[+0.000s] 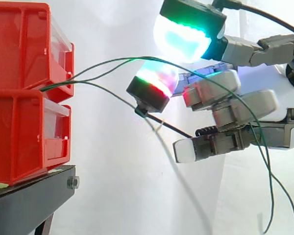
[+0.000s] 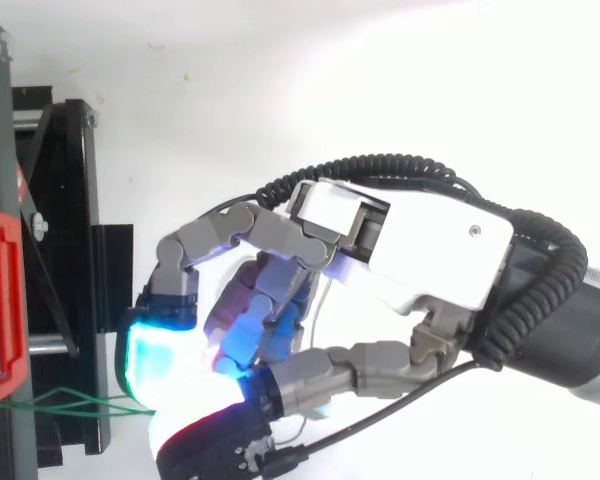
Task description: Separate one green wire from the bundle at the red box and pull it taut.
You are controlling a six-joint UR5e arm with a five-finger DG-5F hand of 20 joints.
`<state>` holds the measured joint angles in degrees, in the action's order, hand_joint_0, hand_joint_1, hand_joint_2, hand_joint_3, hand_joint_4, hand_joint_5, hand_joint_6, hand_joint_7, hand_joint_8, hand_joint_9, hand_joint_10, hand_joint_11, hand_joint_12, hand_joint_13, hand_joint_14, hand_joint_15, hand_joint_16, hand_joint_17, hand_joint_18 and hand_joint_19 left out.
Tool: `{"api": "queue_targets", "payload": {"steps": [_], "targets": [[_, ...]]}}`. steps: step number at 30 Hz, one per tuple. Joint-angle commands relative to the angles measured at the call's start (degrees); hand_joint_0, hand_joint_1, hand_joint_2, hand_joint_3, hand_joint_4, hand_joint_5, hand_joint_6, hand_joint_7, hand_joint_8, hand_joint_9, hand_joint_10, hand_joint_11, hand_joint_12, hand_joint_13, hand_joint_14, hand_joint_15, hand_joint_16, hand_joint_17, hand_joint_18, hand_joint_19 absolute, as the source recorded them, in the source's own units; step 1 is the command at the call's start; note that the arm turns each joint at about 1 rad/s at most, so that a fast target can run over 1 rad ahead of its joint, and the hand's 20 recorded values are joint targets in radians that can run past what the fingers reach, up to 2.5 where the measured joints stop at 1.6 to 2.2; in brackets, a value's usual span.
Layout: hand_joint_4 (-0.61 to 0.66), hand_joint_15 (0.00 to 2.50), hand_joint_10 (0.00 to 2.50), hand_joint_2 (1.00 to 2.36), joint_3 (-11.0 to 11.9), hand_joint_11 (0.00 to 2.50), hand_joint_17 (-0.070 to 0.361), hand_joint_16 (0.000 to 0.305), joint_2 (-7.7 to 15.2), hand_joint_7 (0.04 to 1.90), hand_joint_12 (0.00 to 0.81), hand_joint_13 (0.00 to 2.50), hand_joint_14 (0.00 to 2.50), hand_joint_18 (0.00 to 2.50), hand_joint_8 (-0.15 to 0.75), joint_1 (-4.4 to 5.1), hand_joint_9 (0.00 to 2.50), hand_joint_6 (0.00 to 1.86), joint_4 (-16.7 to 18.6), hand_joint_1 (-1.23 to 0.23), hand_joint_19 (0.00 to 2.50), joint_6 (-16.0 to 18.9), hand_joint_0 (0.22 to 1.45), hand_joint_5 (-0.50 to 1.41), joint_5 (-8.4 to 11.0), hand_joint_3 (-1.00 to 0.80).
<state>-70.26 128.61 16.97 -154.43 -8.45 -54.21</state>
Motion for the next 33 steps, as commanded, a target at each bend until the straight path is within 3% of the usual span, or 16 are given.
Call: {"api": "queue_targets", "payload": {"steps": [1, 12, 14, 15, 17, 18, 20, 25, 27, 29, 33], "targets": [[0.24, 1.42, 0.01, 1.00, 0.0, 1.55, 0.146, 0.065, 0.0, 1.05, 0.376, 1.76, 0.01, 1.00, 0.330, -0.01, 1.45, 0.89, 0.0, -0.70, 0.51, -0.1, 0.59, -0.21, -0.02, -0.50], [0.24, 1.48, 0.00, 1.00, -0.1, 1.69, 0.147, 0.065, 0.1, 1.05, 0.365, 1.82, 0.04, 1.03, 0.322, 0.08, 1.54, 0.88, 0.2, -0.69, 0.51, -0.1, 0.59, -0.21, 0.15, -0.50], [0.24, 1.43, 0.35, 1.00, -0.1, 1.59, 0.148, 0.066, 0.1, 1.05, 0.358, 1.81, 0.21, 1.05, 0.315, 0.08, 1.54, 0.88, 0.3, -0.69, 0.52, -0.2, 0.60, -0.21, 0.15, -0.49], [0.24, 1.41, 0.42, 1.00, -0.1, 1.57, 0.148, 0.066, 0.1, 1.05, 0.363, 1.81, 0.24, 1.05, 0.317, 0.08, 1.54, 0.88, 0.3, -0.68, 0.52, -0.2, 0.60, -0.21, 0.15, -0.49], [0.24, 1.32, 0.95, 1.00, -0.2, 1.41, 0.148, 0.066, 0.1, 1.05, 0.360, 1.80, 0.48, 1.08, 0.311, 0.17, 1.52, 0.88, 0.3, -0.68, 0.53, -0.2, 0.60, -0.21, 0.15, -0.48], [0.24, 1.31, 0.96, 1.00, -0.4, 1.43, 0.148, 0.066, 0.1, 1.05, 0.361, 1.80, 0.50, 1.08, 0.310, 0.08, 1.51, 0.88, 0.4, -0.68, 0.53, -0.2, 0.60, -0.21, 0.15, -0.48], [0.24, 1.26, 1.37, 1.00, -0.7, 1.32, 0.148, 0.066, 0.1, 1.06, 0.361, 1.78, 0.63, 1.10, 0.306, 0.26, 1.47, 0.88, 0.9, -0.68, 0.54, -0.2, 0.61, -0.20, 0.15, -0.48], [0.24, 1.20, 1.42, 1.00, -1.7, 1.34, 0.149, 0.066, 0.1, 1.06, 0.360, 1.76, 0.80, 1.11, 0.307, 0.52, 1.46, 0.88, 3.2, -0.67, 0.55, -0.9, 0.60, -0.21, 0.94, -0.48], [0.25, 1.07, 1.52, 1.00, -2.0, 1.30, 0.150, 0.067, 0.1, 1.05, 0.358, 1.74, 1.07, 1.14, 0.306, 0.52, 1.45, 0.88, 4.0, -0.67, 0.57, -1.2, 0.60, -0.21, 1.21, -0.48], [0.25, 0.95, 1.99, 1.00, -2.0, 1.12, 0.150, 0.067, 0.1, 1.05, 0.359, 1.72, 1.36, 1.19, 0.311, 0.61, 1.45, 0.88, 4.8, -0.67, 0.60, -1.8, 0.60, -0.21, 1.30, -0.50], [0.26, 0.90, 2.32, 1.00, -2.0, 0.97, 0.150, 0.067, 0.1, 1.05, 0.355, 1.71, 1.50, 1.24, 0.312, 0.52, 1.42, 0.88, 5.0, -0.66, 0.63, -2.1, 0.60, -0.21, 1.30, -0.50]]}}
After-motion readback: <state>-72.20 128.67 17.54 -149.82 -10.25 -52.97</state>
